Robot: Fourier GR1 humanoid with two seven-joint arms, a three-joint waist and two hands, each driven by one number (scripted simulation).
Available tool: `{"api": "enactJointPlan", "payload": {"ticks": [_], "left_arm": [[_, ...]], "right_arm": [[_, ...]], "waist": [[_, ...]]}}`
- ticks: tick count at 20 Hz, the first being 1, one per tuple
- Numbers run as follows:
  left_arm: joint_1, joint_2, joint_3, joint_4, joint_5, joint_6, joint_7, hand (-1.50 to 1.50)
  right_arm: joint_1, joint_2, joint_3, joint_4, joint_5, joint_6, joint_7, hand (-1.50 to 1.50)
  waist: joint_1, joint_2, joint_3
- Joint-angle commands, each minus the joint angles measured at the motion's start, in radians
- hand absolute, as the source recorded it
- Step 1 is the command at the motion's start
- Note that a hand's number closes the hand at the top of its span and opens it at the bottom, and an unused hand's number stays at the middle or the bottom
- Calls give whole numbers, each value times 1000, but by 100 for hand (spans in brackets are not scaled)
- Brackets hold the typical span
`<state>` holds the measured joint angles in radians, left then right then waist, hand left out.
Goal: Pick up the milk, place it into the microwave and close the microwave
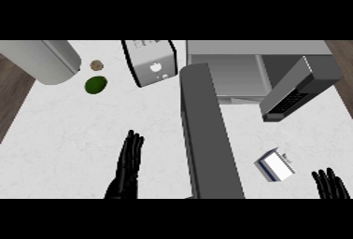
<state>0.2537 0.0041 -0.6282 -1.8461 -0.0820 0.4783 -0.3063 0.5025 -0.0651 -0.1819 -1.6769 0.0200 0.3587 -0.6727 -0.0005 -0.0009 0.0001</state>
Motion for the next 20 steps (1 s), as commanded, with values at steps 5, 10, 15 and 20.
{"api": "enactJointPlan", "payload": {"ticks": [5,10,15,20], "left_arm": [[69,41,-56,-9,23,-9,-65,-150],[70,50,-44,-21,39,-9,-42,-150],[111,132,97,0,212,-127,-177,-150],[143,148,71,-23,199,-136,-189,-150]], "right_arm": [[-160,-15,-46,238,56,-52,-83,-150],[-300,-20,-55,419,114,-125,-138,-150],[-392,-40,-98,609,142,-200,-236,-150],[-544,-106,-163,871,128,-222,-339,-150]], "waist": [[2,0,0],[4,1,0],[6,1,0],[10,2,1]]}}
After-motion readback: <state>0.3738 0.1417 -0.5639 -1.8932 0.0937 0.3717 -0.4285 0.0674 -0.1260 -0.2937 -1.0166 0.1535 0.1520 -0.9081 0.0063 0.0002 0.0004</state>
